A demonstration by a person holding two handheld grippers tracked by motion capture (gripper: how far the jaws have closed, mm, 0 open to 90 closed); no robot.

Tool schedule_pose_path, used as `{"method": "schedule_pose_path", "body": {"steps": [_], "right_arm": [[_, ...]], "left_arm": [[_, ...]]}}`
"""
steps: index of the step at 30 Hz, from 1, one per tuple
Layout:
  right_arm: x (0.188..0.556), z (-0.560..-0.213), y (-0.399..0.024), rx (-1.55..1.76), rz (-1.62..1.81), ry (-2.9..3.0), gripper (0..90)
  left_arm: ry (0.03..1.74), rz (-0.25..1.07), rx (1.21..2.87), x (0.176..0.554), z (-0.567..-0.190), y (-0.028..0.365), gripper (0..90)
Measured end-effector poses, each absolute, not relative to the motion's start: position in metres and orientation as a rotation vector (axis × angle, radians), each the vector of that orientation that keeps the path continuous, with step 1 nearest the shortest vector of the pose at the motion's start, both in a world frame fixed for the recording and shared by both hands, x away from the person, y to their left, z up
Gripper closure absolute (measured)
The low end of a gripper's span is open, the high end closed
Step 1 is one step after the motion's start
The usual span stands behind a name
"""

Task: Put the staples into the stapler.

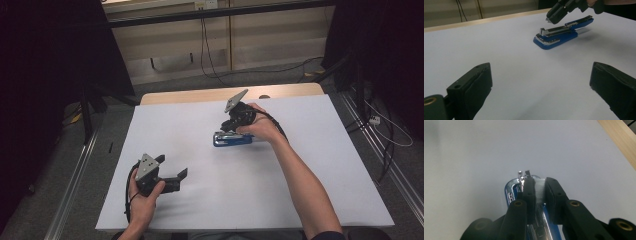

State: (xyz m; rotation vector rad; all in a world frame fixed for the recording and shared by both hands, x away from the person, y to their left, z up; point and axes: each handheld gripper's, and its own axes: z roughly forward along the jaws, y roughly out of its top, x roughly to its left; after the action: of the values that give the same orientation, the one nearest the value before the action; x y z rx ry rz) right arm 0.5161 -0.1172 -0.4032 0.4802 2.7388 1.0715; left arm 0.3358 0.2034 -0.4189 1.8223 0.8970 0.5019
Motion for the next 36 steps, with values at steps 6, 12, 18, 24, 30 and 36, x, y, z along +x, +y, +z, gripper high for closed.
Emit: {"method": "schedule_pose_path", "body": {"steps": [6,12,18,24,30,36], "right_arm": [[0.5171,-0.4064,-0.1192,0.416,1.045,2.763,79.2],[0.5167,-0.4061,-0.1190,0.385,1.039,2.782,79.3],[0.5173,-0.4074,-0.1176,0.343,1.021,2.801,79.2],[0.5188,-0.4099,-0.1165,0.328,1.024,2.809,79.2],[0.5191,-0.4126,-0.1154,0.314,1.016,2.824,79.3],[0.5186,-0.4128,-0.1162,0.304,0.998,2.836,79.2]], "left_arm": [[0.897,0.501,1.824,0.3359,-0.4192,0.2030,4.5],[0.898,0.501,1.826,0.3361,-0.4193,0.2032,4.4],[0.899,0.498,1.824,0.3359,-0.4194,0.2029,4.5],[0.897,0.499,1.826,0.3362,-0.4193,0.2034,4.5],[0.899,0.499,1.825,0.3362,-0.4192,0.2036,4.4],[0.896,0.499,1.830,0.3364,-0.4194,0.2034,4.4]]}}
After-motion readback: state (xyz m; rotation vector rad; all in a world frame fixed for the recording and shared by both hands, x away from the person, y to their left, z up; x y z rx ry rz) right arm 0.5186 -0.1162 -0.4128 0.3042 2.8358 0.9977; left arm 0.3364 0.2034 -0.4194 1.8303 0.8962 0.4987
